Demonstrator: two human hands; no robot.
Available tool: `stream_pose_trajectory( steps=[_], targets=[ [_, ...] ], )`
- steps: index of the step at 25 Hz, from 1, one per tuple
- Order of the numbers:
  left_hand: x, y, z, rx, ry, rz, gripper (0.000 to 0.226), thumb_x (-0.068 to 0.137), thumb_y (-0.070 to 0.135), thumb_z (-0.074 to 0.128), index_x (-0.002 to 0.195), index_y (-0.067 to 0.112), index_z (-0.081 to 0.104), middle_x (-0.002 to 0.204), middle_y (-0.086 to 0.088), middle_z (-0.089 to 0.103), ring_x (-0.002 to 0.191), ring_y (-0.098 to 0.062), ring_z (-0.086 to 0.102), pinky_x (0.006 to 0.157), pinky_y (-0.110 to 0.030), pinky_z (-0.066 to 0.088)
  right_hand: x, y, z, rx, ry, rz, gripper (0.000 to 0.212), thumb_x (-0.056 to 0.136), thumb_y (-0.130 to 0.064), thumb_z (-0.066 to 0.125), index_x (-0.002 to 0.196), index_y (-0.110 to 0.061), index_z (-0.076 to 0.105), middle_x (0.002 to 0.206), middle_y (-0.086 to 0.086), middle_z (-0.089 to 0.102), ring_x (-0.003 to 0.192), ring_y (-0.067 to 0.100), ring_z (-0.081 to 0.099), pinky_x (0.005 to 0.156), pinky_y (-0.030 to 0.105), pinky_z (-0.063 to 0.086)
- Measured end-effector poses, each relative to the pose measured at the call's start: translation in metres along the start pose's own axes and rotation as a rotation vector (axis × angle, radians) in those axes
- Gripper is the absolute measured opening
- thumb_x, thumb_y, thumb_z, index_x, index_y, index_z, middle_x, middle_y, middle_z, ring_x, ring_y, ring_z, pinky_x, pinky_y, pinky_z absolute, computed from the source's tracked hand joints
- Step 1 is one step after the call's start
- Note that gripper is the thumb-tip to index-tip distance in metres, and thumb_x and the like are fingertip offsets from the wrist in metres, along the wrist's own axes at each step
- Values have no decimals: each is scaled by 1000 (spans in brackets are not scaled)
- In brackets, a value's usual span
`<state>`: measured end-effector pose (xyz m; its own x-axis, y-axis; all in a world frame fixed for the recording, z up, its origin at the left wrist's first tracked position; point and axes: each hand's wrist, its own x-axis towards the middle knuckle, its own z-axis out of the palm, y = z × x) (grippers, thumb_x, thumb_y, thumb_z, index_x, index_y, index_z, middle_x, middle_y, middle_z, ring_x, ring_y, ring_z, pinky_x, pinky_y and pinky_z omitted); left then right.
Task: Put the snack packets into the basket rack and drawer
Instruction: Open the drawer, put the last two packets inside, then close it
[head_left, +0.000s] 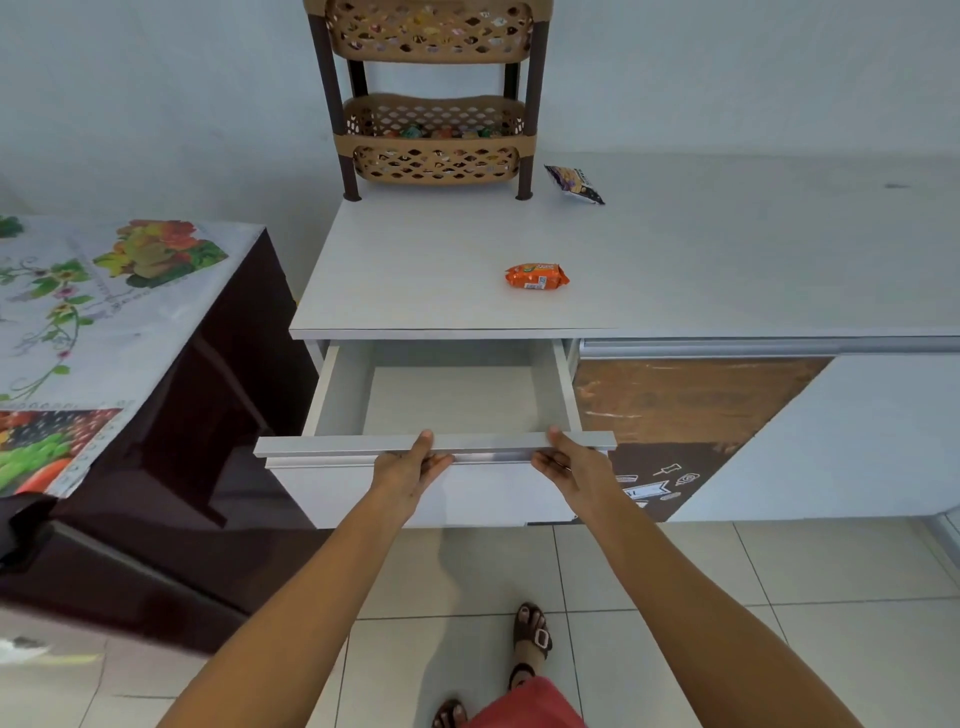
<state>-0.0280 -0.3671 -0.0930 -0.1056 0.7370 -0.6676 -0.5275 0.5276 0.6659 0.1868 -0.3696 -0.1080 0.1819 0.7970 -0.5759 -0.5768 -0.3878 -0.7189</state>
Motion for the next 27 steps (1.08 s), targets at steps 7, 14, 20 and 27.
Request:
stream_pose_trajectory(
  steps=[7,14,20,27],
  targets=[
    [-44,-31,-25,-7,-3,12,34,87,11,63,112,-9,52,85,-20,59,102,-35,63,94,-33,49,-52,19,-27,-7,-21,22,17,83,-9,68,93,2,60,79,17,63,71,26,62,57,30,60],
    [-86,-62,-41,4,4,64,29,88,13,61,106,-8,54,97,-23,60,92,-32,66,93,-31,52,-98,31,-52,-56,-56,71,19,82,-11,69,91,5,62,72,15,58,65,24,58,69,33,60],
    [-108,-84,-58,17,15,82,24,88,14,62,99,-6,56,97,-22,60,98,-34,65,98,-31,48,-126,42,-66,-86,-33,89,32,82,-12,70,104,8,60,71,14,57,65,23,59,68,30,60],
    [-125,-95,-76,34,-6,67,26,85,13,66,97,-9,60,89,-21,65,90,-29,67,96,-33,50,-146,58,-79,-69,-21,49,30,83,-10,69,105,7,58,76,16,58,68,25,58,75,37,57]
  ],
)
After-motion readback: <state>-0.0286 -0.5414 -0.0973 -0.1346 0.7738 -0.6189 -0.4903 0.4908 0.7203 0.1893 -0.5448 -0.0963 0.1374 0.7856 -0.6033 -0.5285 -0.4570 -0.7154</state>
